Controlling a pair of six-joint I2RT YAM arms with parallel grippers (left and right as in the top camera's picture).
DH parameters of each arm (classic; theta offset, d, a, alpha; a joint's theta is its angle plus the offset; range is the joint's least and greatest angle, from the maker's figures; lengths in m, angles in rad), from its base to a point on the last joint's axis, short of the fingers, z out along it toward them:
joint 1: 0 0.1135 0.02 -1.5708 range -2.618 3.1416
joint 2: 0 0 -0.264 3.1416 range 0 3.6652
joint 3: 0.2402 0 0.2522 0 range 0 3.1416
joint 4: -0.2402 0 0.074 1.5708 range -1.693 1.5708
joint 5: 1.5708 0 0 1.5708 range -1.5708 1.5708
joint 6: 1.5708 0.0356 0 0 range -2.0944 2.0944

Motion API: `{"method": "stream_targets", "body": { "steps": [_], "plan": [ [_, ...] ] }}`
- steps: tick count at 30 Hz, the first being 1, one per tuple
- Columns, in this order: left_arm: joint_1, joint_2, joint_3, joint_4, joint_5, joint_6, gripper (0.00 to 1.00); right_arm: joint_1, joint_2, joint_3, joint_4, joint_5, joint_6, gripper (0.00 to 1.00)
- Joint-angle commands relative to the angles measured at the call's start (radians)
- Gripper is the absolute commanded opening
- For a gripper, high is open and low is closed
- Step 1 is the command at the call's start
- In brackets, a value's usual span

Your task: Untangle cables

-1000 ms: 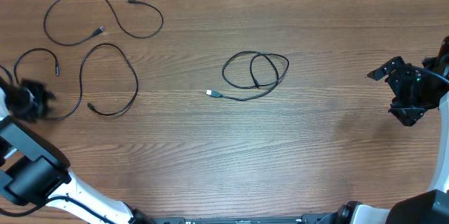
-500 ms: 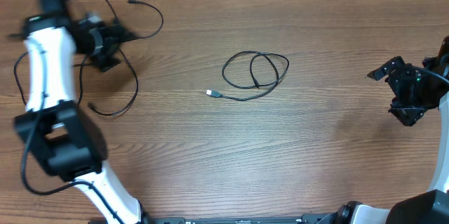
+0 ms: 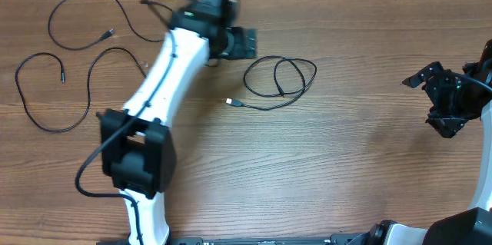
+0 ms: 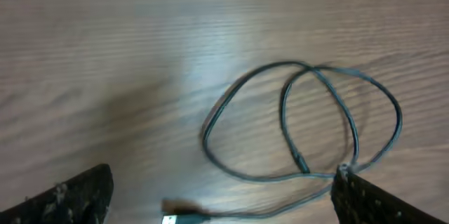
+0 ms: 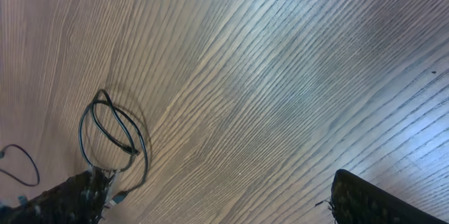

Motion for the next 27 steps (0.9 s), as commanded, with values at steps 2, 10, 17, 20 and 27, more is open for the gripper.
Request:
{"method": "stream_targets", "body": {
  "steps": [2,10,17,20,27],
  "plan": [
    [-0.085,0.024,-0.012,0.059,-0.133,0.048,0.98,-0.001,-0.007,0.018,0.003,0.003,-0.005,1.00],
    [-0.176,0.109,-0.012,0.187,0.031,0.050,0.96,-0.001,-0.007,0.018,0.003,0.003,-0.005,1.00],
    [-0.259,0.168,-0.012,0.340,0.083,0.045,0.91,-0.001,-0.007,0.018,0.003,0.003,-0.005,1.00],
    [-0.286,0.200,-0.011,0.400,0.080,0.045,0.92,-0.001,-0.007,0.018,0.003,0.003,-0.005,1.00],
    [-0.323,0.269,-0.011,0.439,0.083,0.044,0.86,-0.001,-0.007,0.018,0.003,0.003,-0.005,1.00]
  ]
}}
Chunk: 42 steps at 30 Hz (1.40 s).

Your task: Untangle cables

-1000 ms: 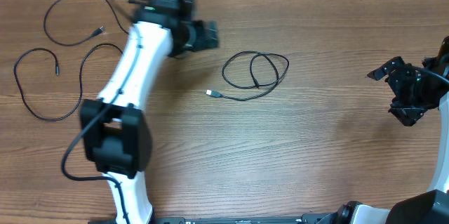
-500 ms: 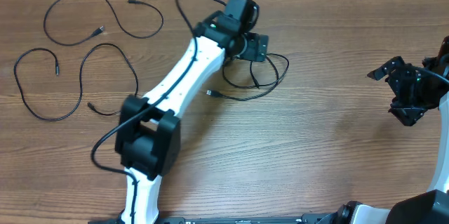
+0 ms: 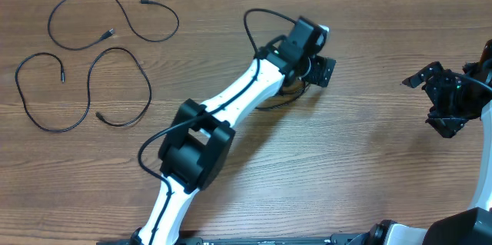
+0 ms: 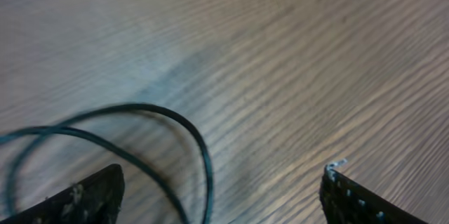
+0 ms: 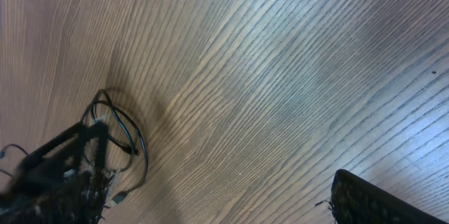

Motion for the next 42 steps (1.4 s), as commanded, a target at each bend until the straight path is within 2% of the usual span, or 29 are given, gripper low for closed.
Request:
{"method": "stream_targets", "body": {
  "steps": [1,5,9,15,24,26,28,36,42],
  "plan": [
    [-0.008,0.060,-0.007,0.002,0.012,-0.003,0.85,-0.001,-0.007,0.018,0.002,0.003,-0.004,1.00],
    [-0.009,0.072,-0.007,0.000,0.012,-0.004,0.74,-0.001,-0.007,0.018,0.002,0.003,-0.004,1.00],
    [-0.009,0.072,-0.007,0.007,0.011,-0.003,0.56,-0.001,-0.007,0.018,0.002,0.003,-0.004,1.00],
    [-0.006,0.076,-0.008,-0.019,0.001,0.005,0.54,-0.001,-0.007,0.018,0.002,0.003,-0.004,1.00],
    [-0.009,0.114,-0.007,-0.061,0.013,0.004,0.44,-0.001,-0.007,0.018,0.002,0.003,-0.004,1.00],
    [-0.006,0.113,-0.001,-0.056,0.016,0.003,0.27,-0.001,-0.007,0.018,0.002,0.003,-0.004,1.00],
    [-0.003,0.113,0.016,-0.056,0.040,0.003,0.04,-0.001,-0.007,0.018,0.002,0.003,-0.004,1.00],
    [0.026,0.049,0.132,-0.097,0.188,-0.031,0.04,-0.001,-0.007,0.018,0.002,0.003,-0.004,1.00],
    [0.064,-0.087,0.216,-0.264,0.192,-0.038,0.04,-0.001,-0.007,0.018,0.002,0.003,-0.004,1.00]
  ]
}}
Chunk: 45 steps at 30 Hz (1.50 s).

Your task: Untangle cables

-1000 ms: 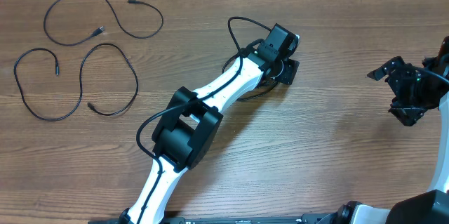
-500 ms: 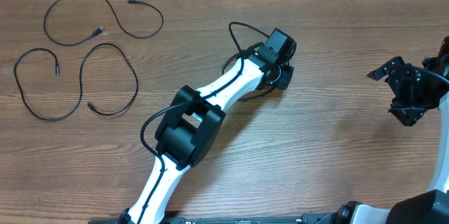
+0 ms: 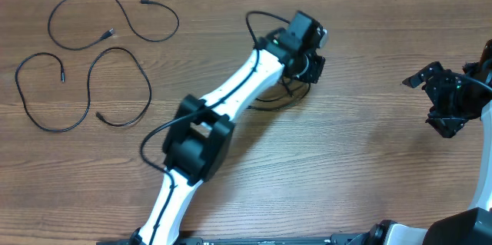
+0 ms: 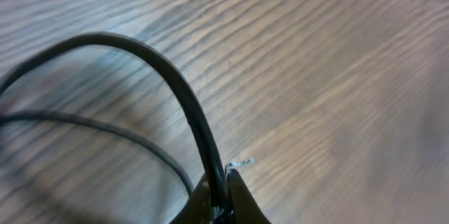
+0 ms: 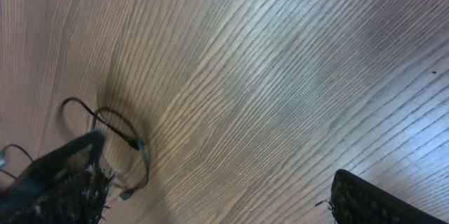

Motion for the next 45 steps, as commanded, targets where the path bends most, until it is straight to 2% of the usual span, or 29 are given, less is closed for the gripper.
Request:
{"method": "stream_targets", "body": {
  "steps": [1,5,12,19,22,29,32,36,38,45],
  "plan": [
    [0.036,-0.177,0.068,-0.072,0.034,-0.028,0.04,-0.001,-0.007,0.018,0.002,0.003,-0.005,1.00],
    [0.065,-0.299,0.067,-0.187,0.034,-0.082,0.04,-0.001,-0.007,0.018,0.002,0.003,-0.004,1.00],
    [0.077,-0.447,0.067,-0.302,0.034,-0.083,0.04,-0.001,-0.007,0.018,0.002,0.003,-0.005,1.00],
    [0.077,-0.518,0.067,-0.309,0.037,-0.233,0.04,-0.001,-0.007,0.018,0.002,0.003,-0.005,1.00],
    [0.077,-0.535,0.067,-0.305,0.092,-0.305,0.04,-0.001,-0.007,0.018,0.002,0.003,-0.004,1.00],
    [0.078,-0.552,0.067,-0.253,0.209,-0.344,0.04,-0.001,-0.007,0.018,0.002,0.003,-0.005,1.00],
    [0.079,-0.552,0.067,-0.278,0.076,-0.330,0.04,-0.001,-0.007,0.018,0.002,0.003,-0.005,1.00],
    [0.071,-0.551,0.047,-0.472,-0.333,-0.352,0.04,-0.001,-0.007,0.018,0.002,0.003,-0.005,1.00],
    [0.068,-0.547,0.029,-0.539,-0.424,-0.372,0.04,-0.001,-0.007,0.018,0.002,0.003,-0.005,1.00],
    [0.066,-0.499,-0.003,-0.635,-0.397,-0.374,0.04,-0.001,-0.007,0.018,0.002,0.003,-0.005,1.00]
  ]
}}
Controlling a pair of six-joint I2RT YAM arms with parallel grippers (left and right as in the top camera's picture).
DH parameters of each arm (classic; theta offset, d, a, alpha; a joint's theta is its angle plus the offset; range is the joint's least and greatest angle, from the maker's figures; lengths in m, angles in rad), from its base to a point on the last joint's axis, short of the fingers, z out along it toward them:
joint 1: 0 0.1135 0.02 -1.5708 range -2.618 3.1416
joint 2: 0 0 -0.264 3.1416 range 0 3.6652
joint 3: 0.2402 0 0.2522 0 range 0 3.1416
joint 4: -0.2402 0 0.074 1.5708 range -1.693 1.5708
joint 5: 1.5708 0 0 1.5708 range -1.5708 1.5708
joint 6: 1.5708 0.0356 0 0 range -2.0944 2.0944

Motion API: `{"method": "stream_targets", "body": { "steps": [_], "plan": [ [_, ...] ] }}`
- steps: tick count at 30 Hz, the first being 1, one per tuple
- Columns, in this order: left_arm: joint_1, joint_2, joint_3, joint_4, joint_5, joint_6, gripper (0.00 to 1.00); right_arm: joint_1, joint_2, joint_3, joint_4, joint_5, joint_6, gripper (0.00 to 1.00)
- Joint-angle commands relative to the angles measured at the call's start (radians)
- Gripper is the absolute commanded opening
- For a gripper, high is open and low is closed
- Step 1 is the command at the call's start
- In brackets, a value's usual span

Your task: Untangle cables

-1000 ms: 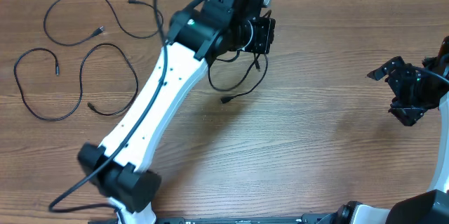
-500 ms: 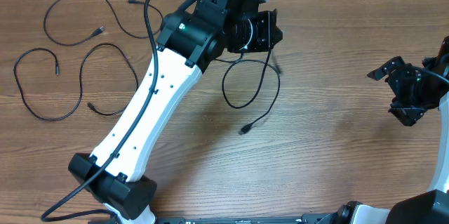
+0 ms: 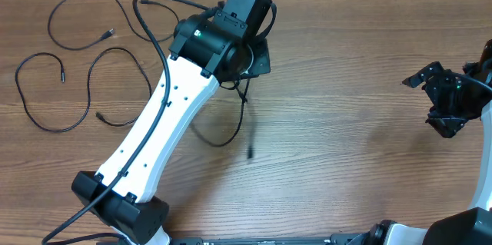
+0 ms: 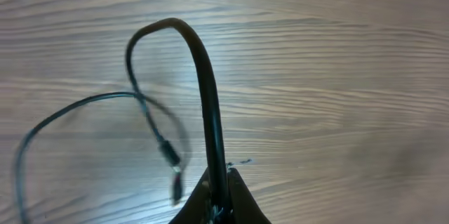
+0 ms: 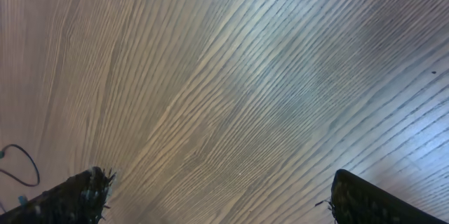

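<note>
A thin black cable [image 3: 219, 144] hangs from my left gripper [image 3: 247, 72], which is raised over the table's upper middle. One strand sags onto the wood and a plug end [image 3: 250, 151] dangles free. In the left wrist view the gripper [image 4: 218, 197] is shut on the cable [image 4: 205, 76], which arches up from the jaws; a connector [image 4: 175, 182] and a loose loop [image 4: 42, 122] lie below on the left. My right gripper [image 3: 442, 100] stands open at the far right, nothing between its fingers [image 5: 77, 196].
Two more black cables lie spread out at the left of the wooden table [image 3: 361, 168]: one [image 3: 100, 18] at the top left, another [image 3: 77, 95] below it. The left arm's white links [image 3: 154, 145] cross the table's left half diagonally.
My left gripper, still shut on the cable, has moved left and up from the table. The cable's coil has come off the wood and now hangs as a loose strand. The right arm is unchanged.
First my left gripper was open, left of a coiled cable lying mid-table. Then it was open over the coil's right side. After that it was shut on a strand of the coil. Now it holds the cable raised, the coil pulled open.
</note>
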Motion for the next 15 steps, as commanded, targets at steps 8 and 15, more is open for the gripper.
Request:
{"method": "stream_targets", "body": {
  "steps": [8,15],
  "plan": [
    [-0.037,0.108,-0.010,0.022,0.044,-0.021,0.04,-0.001,-0.007,0.018,0.002,0.003,-0.005,1.00],
    [-0.053,0.220,-0.010,0.032,0.148,0.105,0.17,-0.001,-0.007,0.018,0.002,0.003,-0.005,1.00]
  ]
}}
